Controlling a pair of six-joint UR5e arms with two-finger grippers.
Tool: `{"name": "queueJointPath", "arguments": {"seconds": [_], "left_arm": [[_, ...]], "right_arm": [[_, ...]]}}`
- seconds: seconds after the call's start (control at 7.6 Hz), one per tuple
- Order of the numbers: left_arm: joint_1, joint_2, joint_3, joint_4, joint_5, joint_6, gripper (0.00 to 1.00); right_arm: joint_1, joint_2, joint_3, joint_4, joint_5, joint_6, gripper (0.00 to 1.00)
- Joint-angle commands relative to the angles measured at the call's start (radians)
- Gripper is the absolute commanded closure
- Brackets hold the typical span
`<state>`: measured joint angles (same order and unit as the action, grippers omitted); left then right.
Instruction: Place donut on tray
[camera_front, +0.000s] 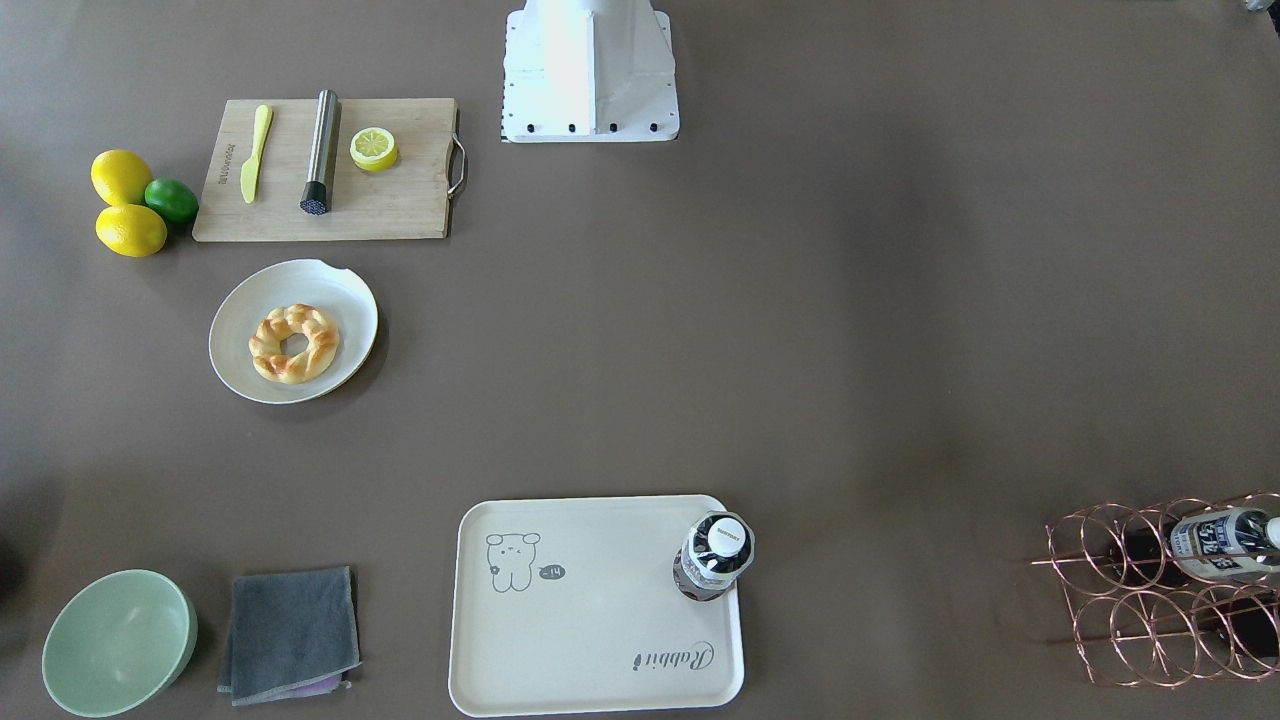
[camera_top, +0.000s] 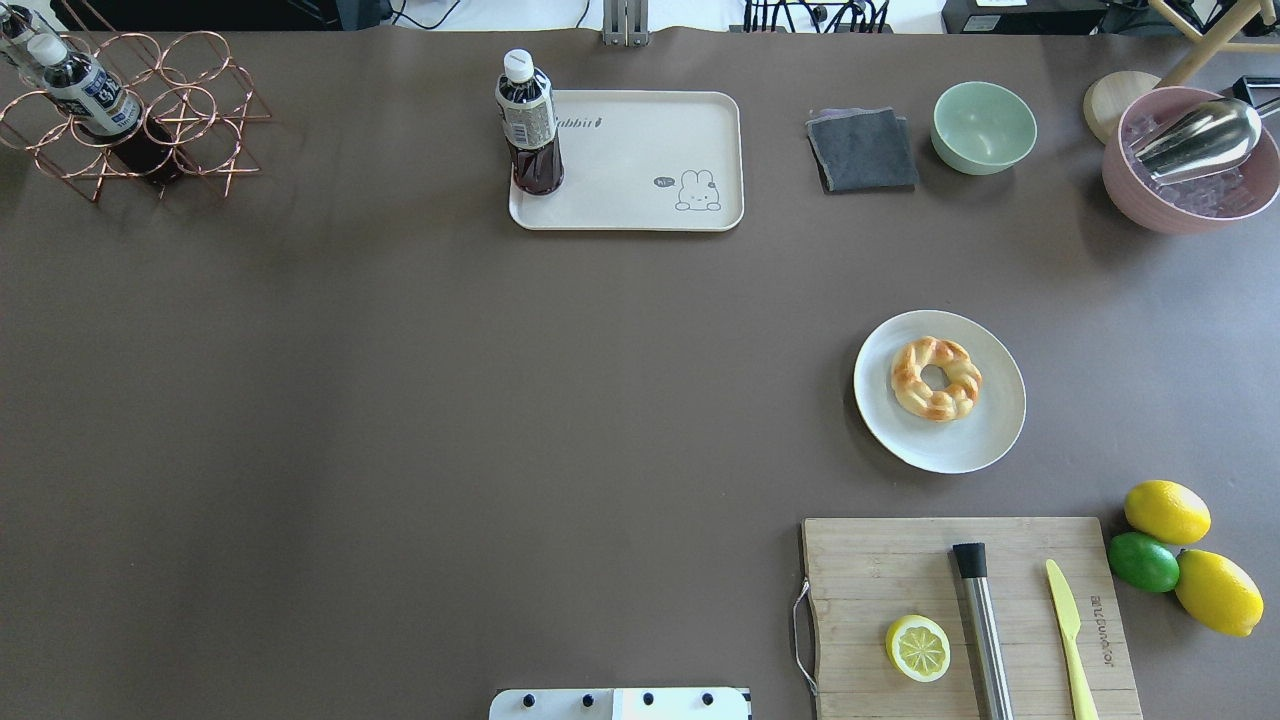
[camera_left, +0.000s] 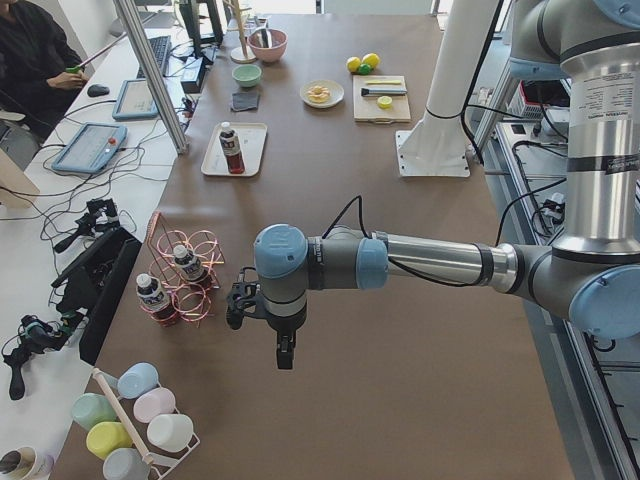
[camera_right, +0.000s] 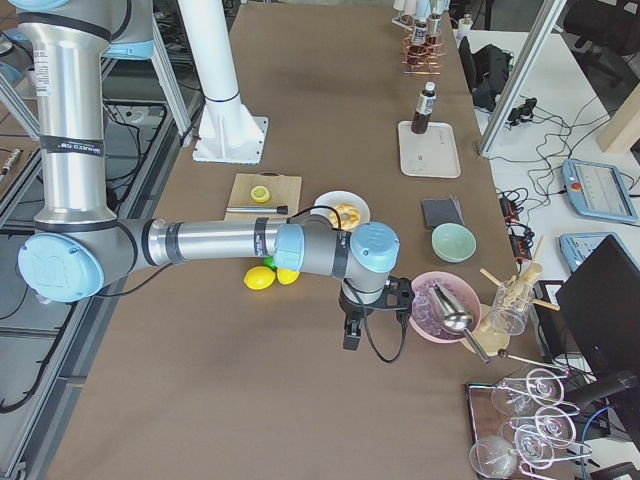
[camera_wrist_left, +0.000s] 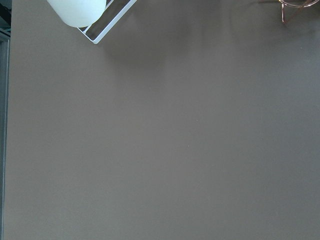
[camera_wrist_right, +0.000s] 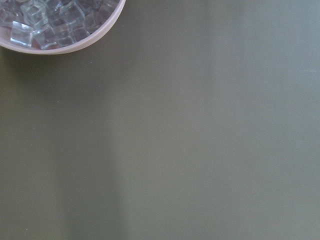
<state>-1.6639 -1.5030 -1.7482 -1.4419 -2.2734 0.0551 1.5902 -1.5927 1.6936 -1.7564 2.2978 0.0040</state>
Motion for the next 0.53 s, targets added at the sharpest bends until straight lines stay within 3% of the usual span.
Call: {"name": "queueJointPath", "arguments": {"seconds": [0.0, 0.39], "left_arm": [[-0.001, 0.001, 0.0, -0.002, -0.002, 0.002, 0.02], [-0.002, 0.001, -0.004, 0.0, 0.002, -0.001, 0.02]], "right_arm": [[0.001, -0.006, 0.006, 0.0, 0.0, 0.002, 0.0], [0.001, -0.026, 0.024, 0.0, 0.002, -0.001, 0.0]]}}
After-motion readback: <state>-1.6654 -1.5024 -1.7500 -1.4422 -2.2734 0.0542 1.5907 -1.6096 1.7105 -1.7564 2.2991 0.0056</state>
